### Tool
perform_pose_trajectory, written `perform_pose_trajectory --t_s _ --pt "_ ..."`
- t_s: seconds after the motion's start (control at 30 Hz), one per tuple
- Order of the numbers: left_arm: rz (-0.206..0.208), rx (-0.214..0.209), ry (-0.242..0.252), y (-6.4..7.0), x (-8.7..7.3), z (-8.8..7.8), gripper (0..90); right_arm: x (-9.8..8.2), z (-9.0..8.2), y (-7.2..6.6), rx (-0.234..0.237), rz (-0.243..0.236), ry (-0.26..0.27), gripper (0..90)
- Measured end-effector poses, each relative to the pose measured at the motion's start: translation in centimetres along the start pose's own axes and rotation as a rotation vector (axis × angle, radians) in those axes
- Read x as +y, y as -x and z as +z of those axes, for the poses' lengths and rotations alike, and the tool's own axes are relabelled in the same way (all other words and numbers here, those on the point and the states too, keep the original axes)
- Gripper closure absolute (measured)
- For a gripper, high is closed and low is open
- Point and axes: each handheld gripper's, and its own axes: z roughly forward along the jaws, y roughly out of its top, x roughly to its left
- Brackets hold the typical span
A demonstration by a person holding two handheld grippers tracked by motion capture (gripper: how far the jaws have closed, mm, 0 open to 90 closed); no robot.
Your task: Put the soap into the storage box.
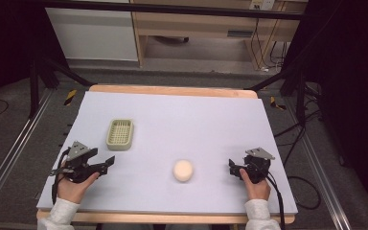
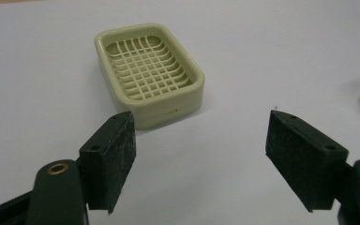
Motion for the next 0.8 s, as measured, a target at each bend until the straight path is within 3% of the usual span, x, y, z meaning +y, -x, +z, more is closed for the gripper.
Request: perform_pose_trajectory --t_s 0.8 --pt "0.07 -0.05 -0.014 2.5 1.9 1.0 19.7 0.0 0.1 0.0 -0.002 0.004 -0.001 4.9"
